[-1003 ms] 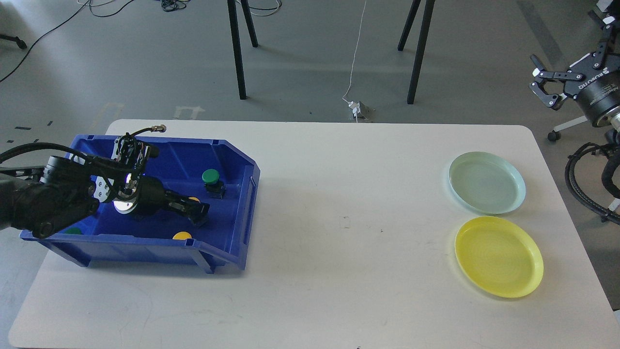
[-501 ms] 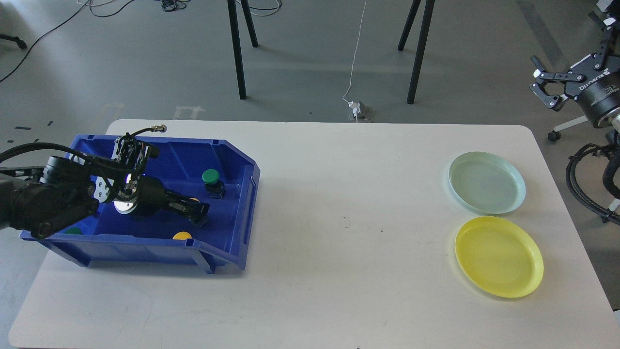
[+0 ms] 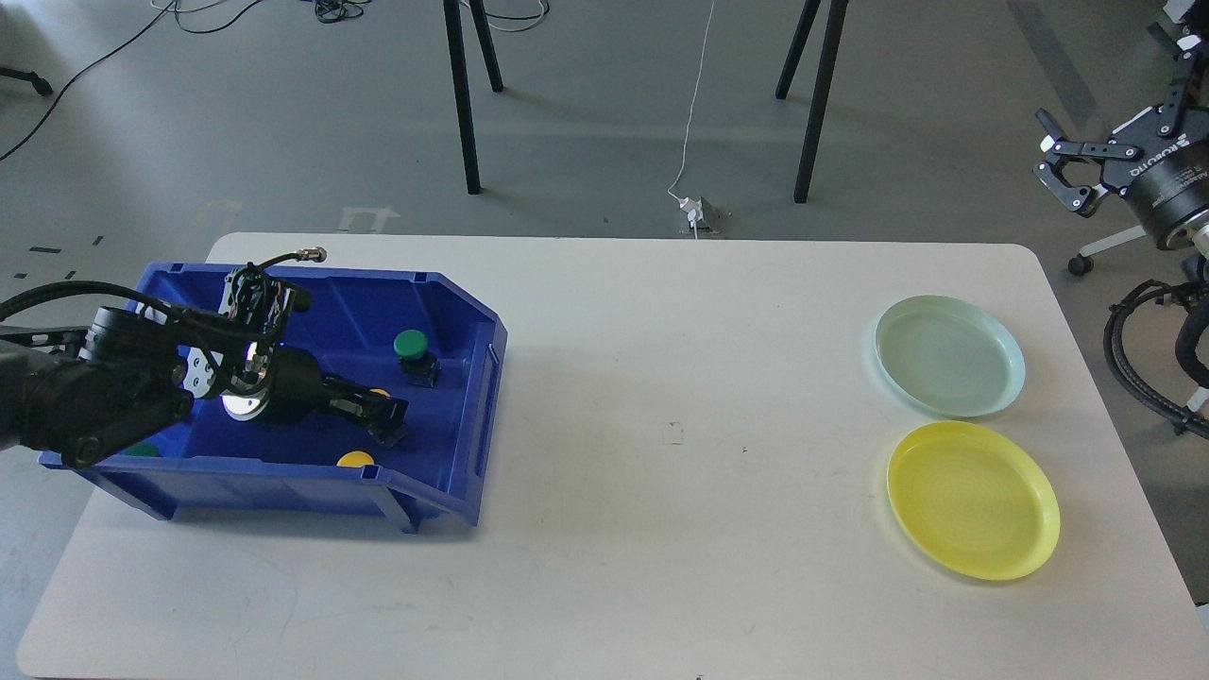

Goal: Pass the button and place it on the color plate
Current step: 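Lower the left gripper into the bin and grasp the yellow-topped button, then lift the button out of the bin with the left gripper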

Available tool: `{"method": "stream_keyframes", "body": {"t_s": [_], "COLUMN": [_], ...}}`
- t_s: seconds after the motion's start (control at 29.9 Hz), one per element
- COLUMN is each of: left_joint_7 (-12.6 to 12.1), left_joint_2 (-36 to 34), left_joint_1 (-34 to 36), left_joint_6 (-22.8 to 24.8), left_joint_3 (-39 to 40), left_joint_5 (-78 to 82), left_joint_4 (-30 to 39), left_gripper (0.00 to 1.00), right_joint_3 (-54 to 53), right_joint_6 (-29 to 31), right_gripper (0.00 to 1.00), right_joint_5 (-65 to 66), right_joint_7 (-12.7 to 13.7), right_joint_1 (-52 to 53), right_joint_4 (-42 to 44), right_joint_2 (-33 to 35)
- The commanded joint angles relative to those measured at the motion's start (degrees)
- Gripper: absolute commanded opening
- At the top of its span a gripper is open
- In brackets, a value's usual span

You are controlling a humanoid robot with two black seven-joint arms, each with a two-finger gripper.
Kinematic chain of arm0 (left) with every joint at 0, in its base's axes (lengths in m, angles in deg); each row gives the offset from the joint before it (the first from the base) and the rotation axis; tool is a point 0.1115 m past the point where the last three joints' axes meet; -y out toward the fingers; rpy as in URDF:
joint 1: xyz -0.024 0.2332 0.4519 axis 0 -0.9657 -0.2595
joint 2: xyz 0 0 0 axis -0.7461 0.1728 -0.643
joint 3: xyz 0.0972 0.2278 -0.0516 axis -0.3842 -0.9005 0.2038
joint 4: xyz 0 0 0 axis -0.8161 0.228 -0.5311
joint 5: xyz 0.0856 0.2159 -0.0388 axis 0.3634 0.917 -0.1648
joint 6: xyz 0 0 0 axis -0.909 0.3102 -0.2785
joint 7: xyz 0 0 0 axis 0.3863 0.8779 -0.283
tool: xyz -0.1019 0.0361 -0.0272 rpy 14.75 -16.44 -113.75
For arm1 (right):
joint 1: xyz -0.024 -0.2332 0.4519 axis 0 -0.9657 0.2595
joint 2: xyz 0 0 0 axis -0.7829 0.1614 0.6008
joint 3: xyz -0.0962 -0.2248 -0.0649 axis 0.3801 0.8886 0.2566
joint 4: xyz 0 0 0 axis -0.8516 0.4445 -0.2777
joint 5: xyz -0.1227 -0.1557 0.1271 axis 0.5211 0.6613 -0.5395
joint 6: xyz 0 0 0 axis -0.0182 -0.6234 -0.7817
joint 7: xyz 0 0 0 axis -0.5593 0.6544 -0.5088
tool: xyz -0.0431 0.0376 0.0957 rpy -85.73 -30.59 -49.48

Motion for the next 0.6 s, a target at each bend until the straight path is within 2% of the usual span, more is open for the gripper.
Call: {"method": "stream_keyframes", "body": {"t_s": [0.0, 0.3, 0.57], "left_joint_7": [0.0, 0.0, 0.0], "left_joint_2": [0.0, -1.0, -6.7], "left_joint_1": [0.0, 0.8, 3.6], "left_joint_6": [-0.1, 0.5, 1.3], "left_joint_3": [0.0, 0.0, 0.7], "left_joint_5": [0.0, 0.5, 0.4], "left_joint_4": [-0.2, 1.0, 6.9], "left_gripper": [0.10, 0.10, 0.10], "right_joint_3": [0.0, 0.0, 0.0], "right_joint_6": [0.0, 0.0, 0.0], "right_gripper": [1.00, 1.00, 1.00], "right_joint_5": [0.0, 0.0, -0.1], "right_joint_7": [0.0, 0.0, 0.0], "right_joint_1": [-0.1, -0.1, -0.1], "right_joint_4": [0.0, 0.0, 0.0], "right_joint_2": [0.0, 0.0, 0.0]}}
